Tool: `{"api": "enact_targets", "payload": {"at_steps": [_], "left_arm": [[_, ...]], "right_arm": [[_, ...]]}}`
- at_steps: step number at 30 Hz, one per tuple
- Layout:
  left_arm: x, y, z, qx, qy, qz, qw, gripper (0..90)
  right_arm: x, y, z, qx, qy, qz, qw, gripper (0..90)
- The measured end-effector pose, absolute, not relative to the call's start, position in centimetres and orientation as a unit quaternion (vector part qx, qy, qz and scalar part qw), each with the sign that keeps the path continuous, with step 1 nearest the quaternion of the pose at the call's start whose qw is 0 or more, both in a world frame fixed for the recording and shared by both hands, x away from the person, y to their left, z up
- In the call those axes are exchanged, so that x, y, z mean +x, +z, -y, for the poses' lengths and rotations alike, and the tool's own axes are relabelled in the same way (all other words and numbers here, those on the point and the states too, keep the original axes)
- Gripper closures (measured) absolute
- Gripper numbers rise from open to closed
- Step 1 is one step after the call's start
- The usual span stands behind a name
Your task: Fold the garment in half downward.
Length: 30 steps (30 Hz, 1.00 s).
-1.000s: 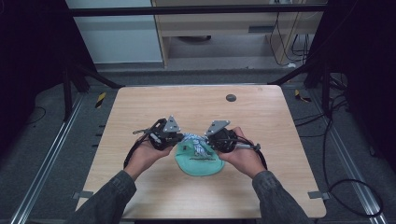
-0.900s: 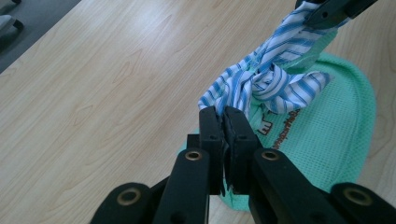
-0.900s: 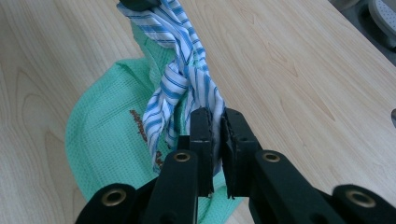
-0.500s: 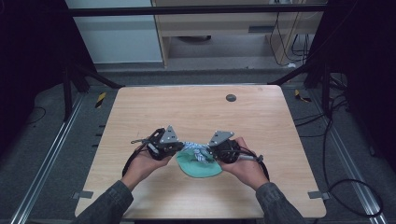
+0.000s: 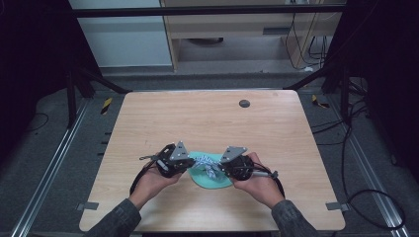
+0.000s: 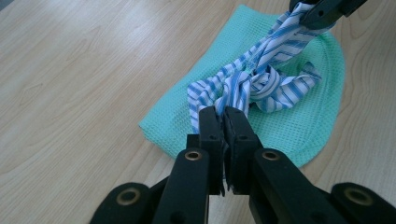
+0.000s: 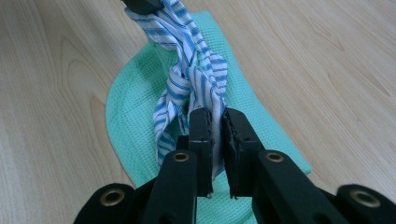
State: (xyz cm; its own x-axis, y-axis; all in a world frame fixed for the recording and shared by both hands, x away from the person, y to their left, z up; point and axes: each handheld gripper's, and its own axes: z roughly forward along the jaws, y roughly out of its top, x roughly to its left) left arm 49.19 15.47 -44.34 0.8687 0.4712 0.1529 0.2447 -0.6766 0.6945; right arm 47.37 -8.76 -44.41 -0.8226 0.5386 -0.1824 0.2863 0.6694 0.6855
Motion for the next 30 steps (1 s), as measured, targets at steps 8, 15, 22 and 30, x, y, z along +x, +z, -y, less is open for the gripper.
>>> {"api": "enact_targets", "payload": {"at_steps": [8,15,22,30], "left_arm": [[48.8,-44.4,-15.6,0.9,0.16,-0.196,0.354,86.9],[48.3,-44.7,-15.6,0.902,0.158,-0.19,0.354,87.0],[47.5,-45.2,-15.9,0.903,0.149,-0.186,0.357,87.3],[46.2,-46.3,-16.3,0.909,0.137,-0.173,0.355,87.3]], "right_arm": [[46.9,-44.5,8.7,0.23,0.338,-0.894,0.183,81.5],[46.6,-44.6,8.9,0.23,0.336,-0.896,0.177,80.3],[45.9,-44.8,8.9,0.223,0.336,-0.899,0.172,84.0],[44.6,-45.0,8.9,0.213,0.335,-0.902,0.169,85.3]]}}
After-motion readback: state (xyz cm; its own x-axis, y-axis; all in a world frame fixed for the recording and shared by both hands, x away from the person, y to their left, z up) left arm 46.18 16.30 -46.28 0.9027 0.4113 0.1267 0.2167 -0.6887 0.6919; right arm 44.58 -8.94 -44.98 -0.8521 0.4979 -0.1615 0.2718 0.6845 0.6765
